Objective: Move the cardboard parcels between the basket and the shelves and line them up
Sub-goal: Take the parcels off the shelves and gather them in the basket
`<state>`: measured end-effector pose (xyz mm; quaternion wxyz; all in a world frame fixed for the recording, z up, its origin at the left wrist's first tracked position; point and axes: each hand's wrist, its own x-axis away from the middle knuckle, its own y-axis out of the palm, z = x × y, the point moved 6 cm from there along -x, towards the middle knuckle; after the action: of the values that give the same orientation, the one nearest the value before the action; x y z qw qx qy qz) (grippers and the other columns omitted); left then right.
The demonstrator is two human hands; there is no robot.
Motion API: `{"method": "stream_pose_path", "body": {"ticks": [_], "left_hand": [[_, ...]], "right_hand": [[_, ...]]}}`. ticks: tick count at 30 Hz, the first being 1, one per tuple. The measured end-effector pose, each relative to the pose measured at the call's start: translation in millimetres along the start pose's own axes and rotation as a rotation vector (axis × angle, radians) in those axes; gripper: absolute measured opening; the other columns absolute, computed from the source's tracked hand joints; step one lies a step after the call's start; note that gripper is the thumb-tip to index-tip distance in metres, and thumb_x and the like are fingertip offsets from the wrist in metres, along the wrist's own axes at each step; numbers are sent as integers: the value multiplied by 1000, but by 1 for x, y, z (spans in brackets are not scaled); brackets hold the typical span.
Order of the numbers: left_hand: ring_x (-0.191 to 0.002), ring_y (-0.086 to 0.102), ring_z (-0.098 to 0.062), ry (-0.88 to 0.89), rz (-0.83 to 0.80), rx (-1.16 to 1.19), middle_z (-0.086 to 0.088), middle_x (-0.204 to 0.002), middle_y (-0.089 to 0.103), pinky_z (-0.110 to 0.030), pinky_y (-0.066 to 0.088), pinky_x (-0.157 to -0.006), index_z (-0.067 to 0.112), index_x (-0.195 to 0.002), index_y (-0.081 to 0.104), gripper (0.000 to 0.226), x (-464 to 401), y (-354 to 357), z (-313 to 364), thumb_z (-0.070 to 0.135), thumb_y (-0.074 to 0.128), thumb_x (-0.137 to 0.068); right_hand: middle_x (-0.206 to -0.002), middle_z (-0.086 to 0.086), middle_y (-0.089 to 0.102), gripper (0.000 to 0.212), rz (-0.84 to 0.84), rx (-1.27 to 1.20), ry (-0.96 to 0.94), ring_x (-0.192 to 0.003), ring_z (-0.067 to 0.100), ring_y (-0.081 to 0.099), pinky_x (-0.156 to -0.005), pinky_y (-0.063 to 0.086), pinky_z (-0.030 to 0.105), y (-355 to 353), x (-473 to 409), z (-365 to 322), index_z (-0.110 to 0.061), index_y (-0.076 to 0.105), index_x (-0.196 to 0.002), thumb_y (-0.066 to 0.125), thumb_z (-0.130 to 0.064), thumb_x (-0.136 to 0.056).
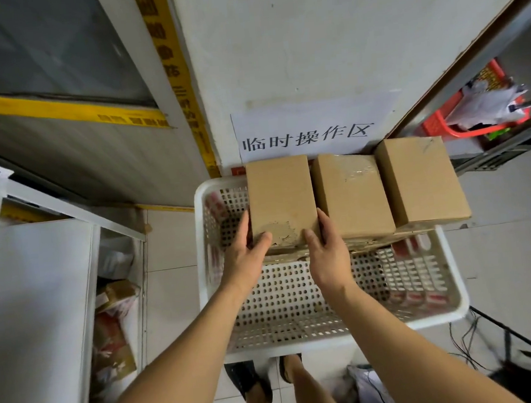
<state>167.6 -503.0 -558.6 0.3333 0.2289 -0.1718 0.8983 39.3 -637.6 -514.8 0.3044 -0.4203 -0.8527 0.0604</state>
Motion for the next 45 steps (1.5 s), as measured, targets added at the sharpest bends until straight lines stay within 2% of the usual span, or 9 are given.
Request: {"method": "stream_pose_path", "body": {"ticks": [5,9,13,19,25,32,35,42,45], "left_hand": [[-136,49,-10,-8,-36,-97,19,-153,48,-42,42,-115,57,-158,21,75,9,-2,18,53,62,-96],[-138,54,-25,-37,-16,-242,9,-166,37,-53,49,-111,52,-160,18,81,18,-17,24,68,58,-91],[-140,51,-18,-10,7,-283,3,-160,46,-30,44,-108,26,-161,37,64,45,-41,42,46,58,-104],[-128,62,-17,141,128,-436,0,-142,66,-29,48,-108,24,-144,61,45,111,-106,84,43,60,-103],[-123,63,-29,243,409,-549,-8,-137,68,-35,46,-102,18,-142,62,44,195,-211,130,38,60,-104],[-123,63,-21,159,824,-518,2,-141,66,-26,40,-111,22,-140,63,41,315,-327,141,40,58,-104],[-128,62,-22,84,971,-486,4,-148,60,-34,42,-117,26,-143,60,42,376,-360,134,43,56,-105],[-127,63,-28,-41,1351,-387,-7,-138,69,-27,42,-102,15,-139,65,43,528,-392,108,34,65,-101],[-129,62,-26,-66,1505,-322,-6,-138,68,-25,43,-104,14,-139,66,42,591,-388,93,31,68,-100]], "right_hand": [[-162,0,47,60,-33,-17,43,-150,20,43,-123,38,43,-4,3,-10,-23,33,-164,57,-24,-109],[-160,4,50,61,-35,58,44,-146,24,48,-120,42,45,-12,17,-24,-22,35,-163,58,-29,-107],[-150,2,59,53,-18,177,-38,-130,18,60,-102,51,33,-25,40,-51,-20,44,-157,58,-32,-108],[-145,-4,63,42,-184,405,-275,-132,14,59,-112,48,35,-8,91,-114,-22,55,-149,58,-29,-107],[-139,-2,67,39,-341,591,-601,-119,13,65,-91,52,26,55,155,-198,-23,56,-147,54,-32,-109],[-143,-1,66,41,-602,643,-944,-132,16,62,-105,46,26,164,242,-286,-23,59,-146,59,-30,-106],[-140,-3,68,39,-772,590,-1043,-130,10,62,-105,44,20,209,289,-309,-24,62,-143,63,-29,-104],[-145,-6,61,44,-1107,607,-1337,-132,14,57,-99,40,20,279,423,-337,-23,55,-149,59,-32,-107],[-143,-2,64,43,-1242,579,-1439,-131,16,59,-101,41,19,296,486,-337,-20,58,-147,63,-29,-105]]}}
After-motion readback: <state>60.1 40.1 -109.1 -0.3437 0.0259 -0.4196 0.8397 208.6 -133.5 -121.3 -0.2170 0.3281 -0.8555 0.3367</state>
